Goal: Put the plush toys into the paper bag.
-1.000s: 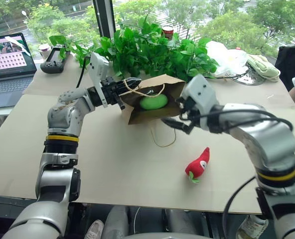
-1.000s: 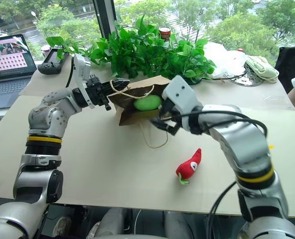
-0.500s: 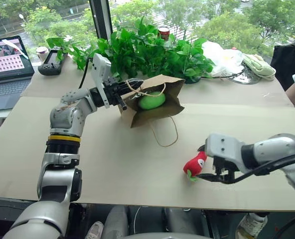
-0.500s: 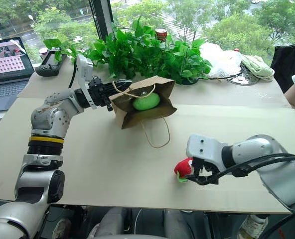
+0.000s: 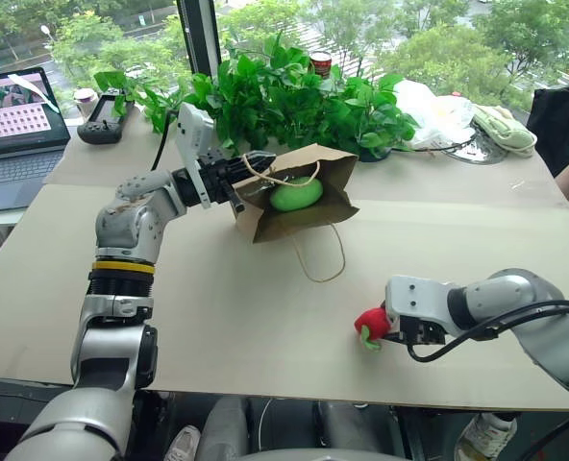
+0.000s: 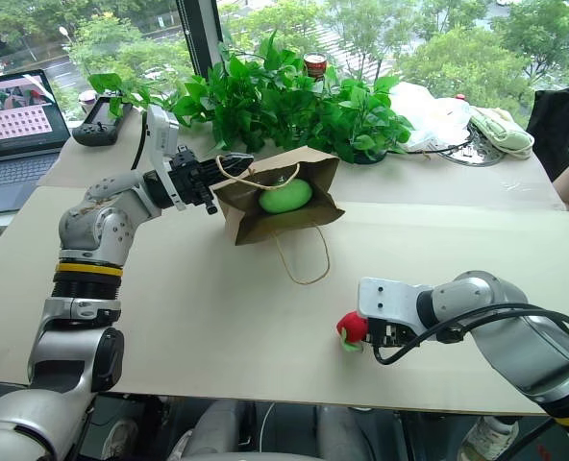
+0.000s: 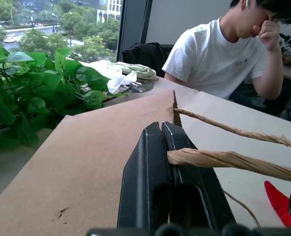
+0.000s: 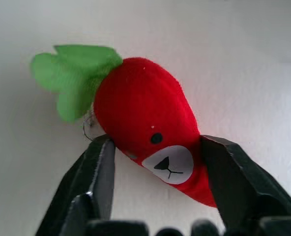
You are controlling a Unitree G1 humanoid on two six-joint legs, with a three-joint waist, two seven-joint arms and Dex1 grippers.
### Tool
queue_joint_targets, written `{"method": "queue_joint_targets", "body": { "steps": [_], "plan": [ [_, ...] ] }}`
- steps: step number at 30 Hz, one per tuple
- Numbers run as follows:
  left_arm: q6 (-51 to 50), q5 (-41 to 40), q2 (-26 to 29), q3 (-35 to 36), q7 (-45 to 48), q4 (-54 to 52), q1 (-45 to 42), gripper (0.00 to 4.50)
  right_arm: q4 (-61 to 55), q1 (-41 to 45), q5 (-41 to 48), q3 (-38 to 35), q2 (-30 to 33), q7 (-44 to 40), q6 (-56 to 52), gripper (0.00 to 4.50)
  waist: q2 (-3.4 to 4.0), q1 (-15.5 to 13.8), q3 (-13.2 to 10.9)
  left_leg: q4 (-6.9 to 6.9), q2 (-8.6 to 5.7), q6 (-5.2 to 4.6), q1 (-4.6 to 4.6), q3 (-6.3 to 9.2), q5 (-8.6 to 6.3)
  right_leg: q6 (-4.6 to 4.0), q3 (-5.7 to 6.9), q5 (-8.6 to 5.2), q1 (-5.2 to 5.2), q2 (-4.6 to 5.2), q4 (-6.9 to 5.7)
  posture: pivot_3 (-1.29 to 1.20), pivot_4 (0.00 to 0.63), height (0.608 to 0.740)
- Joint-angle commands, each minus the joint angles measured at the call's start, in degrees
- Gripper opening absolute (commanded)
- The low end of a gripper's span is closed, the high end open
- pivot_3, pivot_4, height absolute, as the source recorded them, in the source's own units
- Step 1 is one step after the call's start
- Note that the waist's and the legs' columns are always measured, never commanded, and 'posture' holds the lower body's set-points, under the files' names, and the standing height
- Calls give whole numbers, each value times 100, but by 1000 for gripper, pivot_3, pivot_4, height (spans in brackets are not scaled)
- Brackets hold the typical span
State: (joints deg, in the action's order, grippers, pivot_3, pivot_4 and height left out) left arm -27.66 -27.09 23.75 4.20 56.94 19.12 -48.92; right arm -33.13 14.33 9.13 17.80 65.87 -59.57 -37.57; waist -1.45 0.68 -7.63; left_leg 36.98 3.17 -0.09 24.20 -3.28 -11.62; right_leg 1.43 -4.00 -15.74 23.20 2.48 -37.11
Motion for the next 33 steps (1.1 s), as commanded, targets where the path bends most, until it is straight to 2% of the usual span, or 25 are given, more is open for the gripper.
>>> {"method": "queue_joint_targets", "body": {
  "steps": [1,5,8,13,17,22,29,33],
  "plan": [
    [32,-52,74,95,0,-154,-86,0,-47,63,-98,-105,-94,21,28,1370,0,-2,0,0,0,0,0,1,0,0,0,0,0,0,0,0,150,713],
    [36,-58,62,94,-6,-169,-70,0,42,107,-182,-165,-242,146,-69,51,0,-3,0,1,-1,0,0,1,0,0,0,0,-1,1,0,0,150,713],
    [-12,-70,49,111,-54,-152,-80,0,20,154,-70,-410,-429,283,-143,51,0,-1,0,2,-1,0,0,1,0,0,0,0,-2,0,0,0,150,713],
    [-63,-116,47,151,-66,-144,-108,0,-537,176,884,-1370,-931,279,-390,51,0,-5,0,2,-3,0,1,5,0,0,0,0,-2,0,-2,0,150,713],
    [-66,-105,50,159,-50,-126,-126,0,-369,985,974,-1547,-1280,640,-585,51,0,11,0,3,-6,0,-1,9,0,0,0,0,-4,1,-3,0,150,713],
    [-65,-94,27,142,-27,-104,-148,0,305,2294,137,-569,-1813,1280,-663,51,1,8,0,4,-5,3,-5,12,2,-1,1,0,-4,-1,-9,0,150,713],
    [-78,-91,30,142,-20,-118,-156,0,1136,3061,-914,536,-2496,1766,-415,51,2,0,0,1,-8,2,12,11,2,-1,1,1,7,3,-5,0,150,713],
    [-96,-92,30,136,-19,-136,-151,0,1627,3375,-1334,885,-2915,1919,-289,51,2,0,0,1,-9,2,13,11,2,-1,3,1,9,5,-6,0,150,713]
  ]
}}
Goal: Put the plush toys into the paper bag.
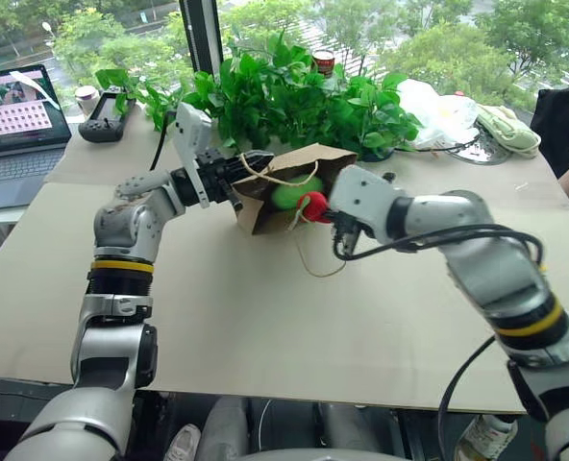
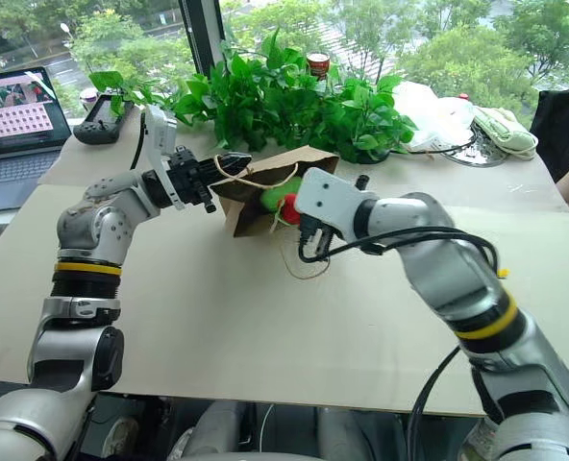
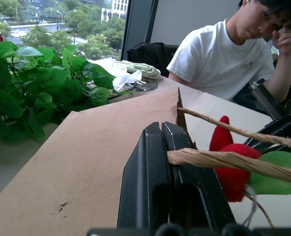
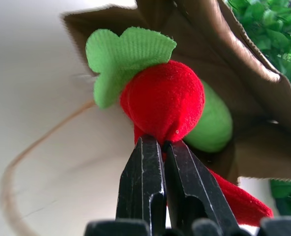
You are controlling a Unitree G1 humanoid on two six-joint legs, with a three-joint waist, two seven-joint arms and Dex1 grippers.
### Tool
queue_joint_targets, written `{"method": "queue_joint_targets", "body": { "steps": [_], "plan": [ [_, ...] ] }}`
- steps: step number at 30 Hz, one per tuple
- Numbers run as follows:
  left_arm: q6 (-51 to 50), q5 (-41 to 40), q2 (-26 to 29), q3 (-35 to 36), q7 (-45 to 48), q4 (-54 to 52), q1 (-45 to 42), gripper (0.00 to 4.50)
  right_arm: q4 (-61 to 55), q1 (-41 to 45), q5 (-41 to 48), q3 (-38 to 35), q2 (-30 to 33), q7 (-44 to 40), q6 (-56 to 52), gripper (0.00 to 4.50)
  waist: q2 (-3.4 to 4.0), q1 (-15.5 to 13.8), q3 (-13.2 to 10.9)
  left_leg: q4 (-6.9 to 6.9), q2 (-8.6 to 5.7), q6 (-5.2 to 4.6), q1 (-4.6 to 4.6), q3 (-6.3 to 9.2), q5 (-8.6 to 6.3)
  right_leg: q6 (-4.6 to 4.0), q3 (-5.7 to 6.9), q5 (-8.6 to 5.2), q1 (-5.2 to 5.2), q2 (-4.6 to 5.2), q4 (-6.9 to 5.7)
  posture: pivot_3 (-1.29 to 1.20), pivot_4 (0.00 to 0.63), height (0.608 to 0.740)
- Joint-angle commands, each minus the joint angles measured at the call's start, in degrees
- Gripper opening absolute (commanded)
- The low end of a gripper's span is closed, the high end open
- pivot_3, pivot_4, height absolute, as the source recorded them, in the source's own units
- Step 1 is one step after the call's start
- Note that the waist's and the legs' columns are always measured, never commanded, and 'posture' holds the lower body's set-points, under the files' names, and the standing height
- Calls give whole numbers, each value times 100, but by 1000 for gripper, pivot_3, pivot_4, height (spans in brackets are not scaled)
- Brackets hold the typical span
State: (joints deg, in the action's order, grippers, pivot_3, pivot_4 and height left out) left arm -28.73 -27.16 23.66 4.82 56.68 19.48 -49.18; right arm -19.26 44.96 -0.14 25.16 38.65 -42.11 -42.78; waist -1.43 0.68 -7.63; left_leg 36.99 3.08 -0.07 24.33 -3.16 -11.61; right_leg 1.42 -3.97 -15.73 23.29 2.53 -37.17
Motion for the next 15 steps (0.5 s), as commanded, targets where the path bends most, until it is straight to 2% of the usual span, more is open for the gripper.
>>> {"method": "queue_joint_targets", "body": {
  "steps": [1,10,15],
  "plan": [
    [7,-84,38,70,8,-179,-121,0,359,388,-491,210,-291,200,251,51,0,2,0,0,0,0,0,0,0,0,0,0,0,0,-1,0,150,713],
    [7,-78,0,39,33,-169,-117,0,1183,880,-969,379,-1067,351,163,51,1,5,0,0,0,0,-2,1,0,-1,1,0,0,0,-7,0,150,713],
    [30,-64,-11,35,47,-121,-146,0,1186,863,-962,196,-1244,320,27,1572,2,5,0,-2,0,0,-1,1,0,-1,2,1,0,0,-12,0,150,713]
  ]
}}
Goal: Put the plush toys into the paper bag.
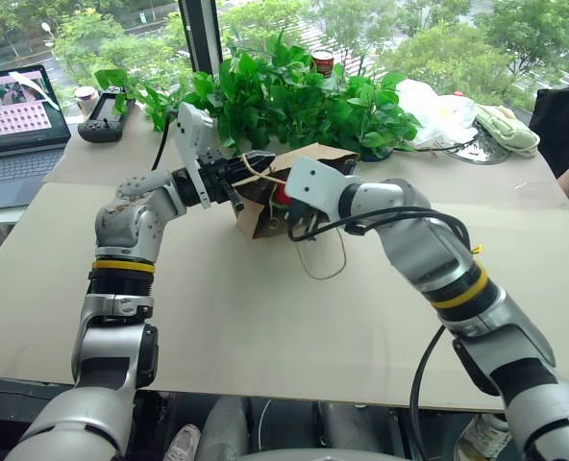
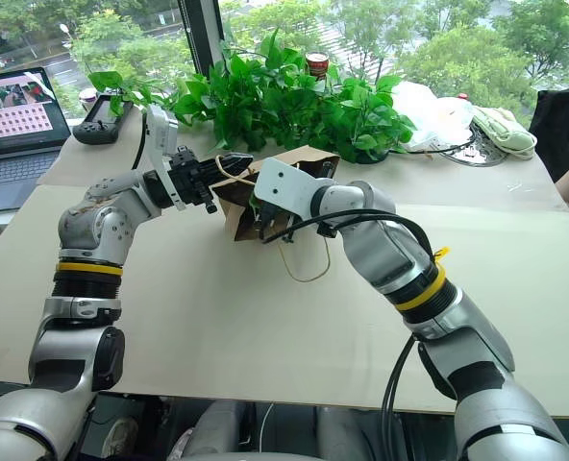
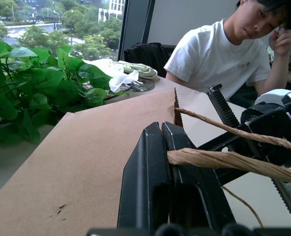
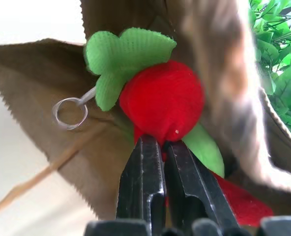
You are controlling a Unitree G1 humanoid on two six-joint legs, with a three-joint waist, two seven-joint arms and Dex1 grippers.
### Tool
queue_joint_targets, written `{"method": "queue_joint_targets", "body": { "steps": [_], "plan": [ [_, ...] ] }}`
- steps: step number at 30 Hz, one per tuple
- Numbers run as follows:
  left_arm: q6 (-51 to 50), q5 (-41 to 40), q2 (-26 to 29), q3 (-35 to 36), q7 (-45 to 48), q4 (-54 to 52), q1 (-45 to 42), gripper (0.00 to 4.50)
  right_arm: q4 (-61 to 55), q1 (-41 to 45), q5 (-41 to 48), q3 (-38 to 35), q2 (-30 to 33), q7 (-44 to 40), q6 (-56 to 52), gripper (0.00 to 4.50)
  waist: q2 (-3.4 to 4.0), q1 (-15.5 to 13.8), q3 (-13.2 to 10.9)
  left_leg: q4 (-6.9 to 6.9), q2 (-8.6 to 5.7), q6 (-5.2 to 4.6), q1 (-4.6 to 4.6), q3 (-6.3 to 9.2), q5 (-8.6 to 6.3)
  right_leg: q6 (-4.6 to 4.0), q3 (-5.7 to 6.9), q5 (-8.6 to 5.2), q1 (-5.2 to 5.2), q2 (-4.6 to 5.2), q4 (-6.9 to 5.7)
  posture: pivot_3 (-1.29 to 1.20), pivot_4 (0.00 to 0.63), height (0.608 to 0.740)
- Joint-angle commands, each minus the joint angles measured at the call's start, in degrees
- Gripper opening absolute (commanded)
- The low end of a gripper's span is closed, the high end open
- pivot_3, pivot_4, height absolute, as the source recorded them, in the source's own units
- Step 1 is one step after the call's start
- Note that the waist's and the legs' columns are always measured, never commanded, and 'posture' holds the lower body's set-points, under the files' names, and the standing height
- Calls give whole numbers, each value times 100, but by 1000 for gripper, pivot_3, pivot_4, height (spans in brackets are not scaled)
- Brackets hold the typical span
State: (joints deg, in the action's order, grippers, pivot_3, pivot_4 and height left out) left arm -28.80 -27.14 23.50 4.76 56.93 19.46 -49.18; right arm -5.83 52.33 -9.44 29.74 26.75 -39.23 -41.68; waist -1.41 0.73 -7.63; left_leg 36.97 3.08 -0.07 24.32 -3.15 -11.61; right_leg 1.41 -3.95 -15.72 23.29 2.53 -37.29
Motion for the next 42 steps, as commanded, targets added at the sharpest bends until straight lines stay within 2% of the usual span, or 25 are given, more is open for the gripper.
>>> {"method": "queue_joint_targets", "body": {
  "steps": [1,7,16,21,27,38,42],
  "plan": [
    [39,-65,5,41,23,-112,-150,0,-206,111,-18,-303,-59,8,-134,1982,0,0,0,0,0,0,0,0,0,0,0,0,0,0,-25,0,150,713],
    [48,-63,4,49,25,-101,-148,0,-643,-4,127,-727,36,-64,-639,3962,1,0,-1,1,-1,0,-1,0,0,0,1,0,1,1,-33,0,150,713],
    [78,-55,-45,50,10,-70,-132,0,-2711,-1175,1297,-2260,281,-355,-2724,3962,1,-10,-1,-1,0,-1,2,3,0,0,2,0,1,0,-32,0,150,713],
    [82,-50,-56,44,25,-39,-127,0,-3424,-1691,1784,-2381,-261,-11,-3606,3962,1,52,-1,-2,-1,0,-7,5,0,-1,-1,-1,2,-2,-31,0,150,713],
    [70,-44,-70,22,33,-32,-150,0,-3098,-2123,1792,-1836,-977,770,-3509,3962,1,32,-1,1,-3,6,-13,9,4,-6,-1,-5,2,-3,-29,0,150,713],
    [68,-33,-48,14,35,-28,-183,0,-1989,-2215,1732,-1478,-1254,1414,-2466,3962,1,24,-1,-1,-4,6,-9,11,4,-6,0,-5,3,-2,-26,0,150,713],
    [69,-38,-38,24,29,-40,-184,0,-1927,-2242,1793,-1462,-1270,1452,-2316,2856,1,23,-1,-1,-4,6,-10,11,4,-6,0,-5,3,-3,-26,0,150,713]
  ]
}}
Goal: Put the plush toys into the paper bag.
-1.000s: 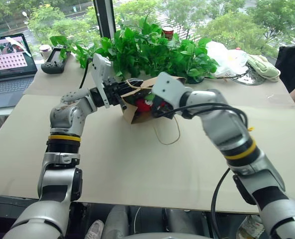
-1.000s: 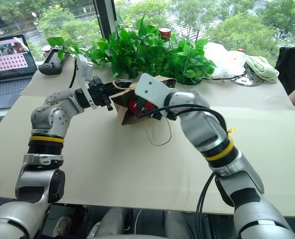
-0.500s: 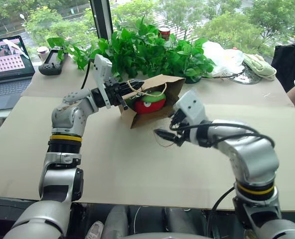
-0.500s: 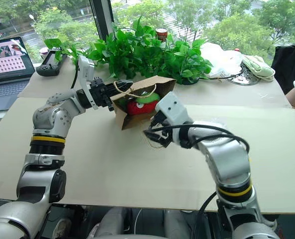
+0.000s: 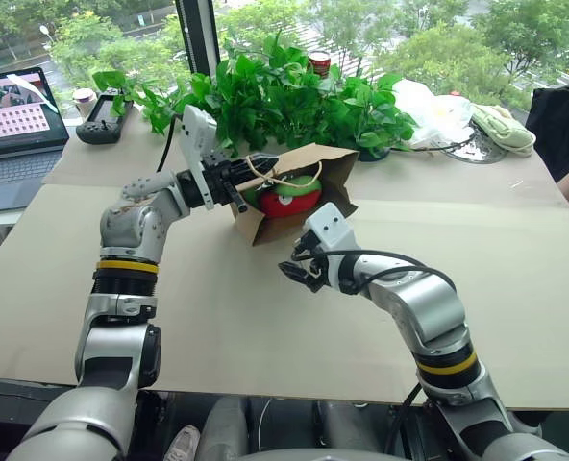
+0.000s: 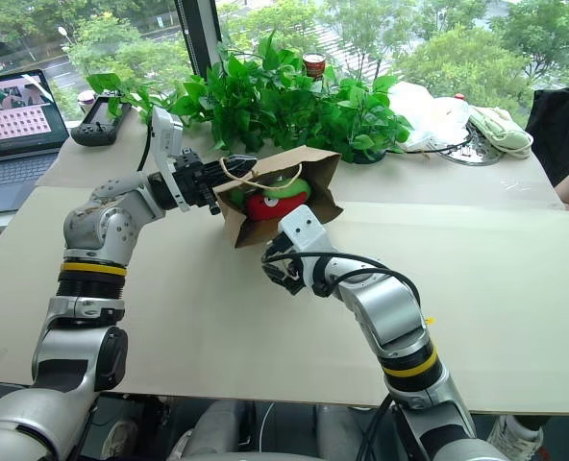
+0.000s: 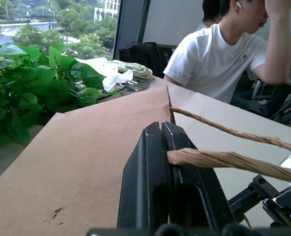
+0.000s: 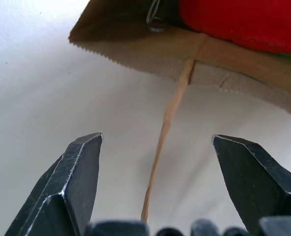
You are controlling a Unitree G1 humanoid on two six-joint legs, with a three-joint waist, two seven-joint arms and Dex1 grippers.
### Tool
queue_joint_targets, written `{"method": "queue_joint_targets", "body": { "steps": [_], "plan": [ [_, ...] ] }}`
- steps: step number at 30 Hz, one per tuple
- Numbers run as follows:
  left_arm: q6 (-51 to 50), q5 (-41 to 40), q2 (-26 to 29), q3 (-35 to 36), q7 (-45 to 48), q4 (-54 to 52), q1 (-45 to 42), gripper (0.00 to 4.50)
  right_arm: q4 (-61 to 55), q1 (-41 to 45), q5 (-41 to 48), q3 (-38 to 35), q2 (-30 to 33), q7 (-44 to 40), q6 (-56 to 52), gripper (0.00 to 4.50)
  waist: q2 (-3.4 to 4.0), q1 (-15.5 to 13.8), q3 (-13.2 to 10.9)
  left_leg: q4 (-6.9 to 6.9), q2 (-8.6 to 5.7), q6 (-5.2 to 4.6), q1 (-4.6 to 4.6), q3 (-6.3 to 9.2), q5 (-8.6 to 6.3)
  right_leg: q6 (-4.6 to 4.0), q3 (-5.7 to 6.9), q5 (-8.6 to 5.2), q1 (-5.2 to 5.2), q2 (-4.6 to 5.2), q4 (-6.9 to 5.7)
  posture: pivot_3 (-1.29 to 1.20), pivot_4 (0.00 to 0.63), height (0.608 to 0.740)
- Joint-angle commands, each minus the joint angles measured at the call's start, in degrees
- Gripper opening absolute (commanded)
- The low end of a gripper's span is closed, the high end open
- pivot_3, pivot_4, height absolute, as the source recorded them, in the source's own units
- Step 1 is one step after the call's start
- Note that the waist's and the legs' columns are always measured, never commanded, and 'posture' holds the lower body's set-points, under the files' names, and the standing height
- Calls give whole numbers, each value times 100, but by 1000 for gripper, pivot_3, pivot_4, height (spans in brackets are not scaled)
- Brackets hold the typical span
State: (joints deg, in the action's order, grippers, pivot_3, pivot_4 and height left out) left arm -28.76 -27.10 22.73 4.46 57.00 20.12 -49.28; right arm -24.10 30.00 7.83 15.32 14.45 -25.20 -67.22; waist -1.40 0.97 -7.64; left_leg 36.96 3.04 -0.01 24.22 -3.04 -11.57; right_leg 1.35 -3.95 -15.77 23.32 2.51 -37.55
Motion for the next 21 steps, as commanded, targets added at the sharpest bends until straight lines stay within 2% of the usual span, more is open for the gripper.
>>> {"method": "queue_joint_targets", "body": {
  "steps": [1,8,17,21],
  "plan": [
    [70,-40,41,54,22,-105,-173,0,-98,-9,85,-22,-40,60,255,2534,0,0,0,0,0,0,0,0,0,0,0,0,0,0,0,0,150,713],
    [87,-35,43,58,18,-106,-165,0,-53,-34,94,48,11,77,293,93,0,1,0,0,0,0,0,0,0,0,0,0,0,0,0,0,150,713],
    [95,-52,27,68,26,-101,-163,0,-66,-48,135,-152,-99,173,476,93,0,2,0,0,0,0,0,1,0,0,0,0,0,0,2,0,150,713],
    [8,-157,-82,125,-57,-131,-177,0,-293,4,48,-255,118,124,982,93,0,-1,0,0,0,0,2,1,0,0,0,0,0,0,3,0,150,713]
  ]
}}
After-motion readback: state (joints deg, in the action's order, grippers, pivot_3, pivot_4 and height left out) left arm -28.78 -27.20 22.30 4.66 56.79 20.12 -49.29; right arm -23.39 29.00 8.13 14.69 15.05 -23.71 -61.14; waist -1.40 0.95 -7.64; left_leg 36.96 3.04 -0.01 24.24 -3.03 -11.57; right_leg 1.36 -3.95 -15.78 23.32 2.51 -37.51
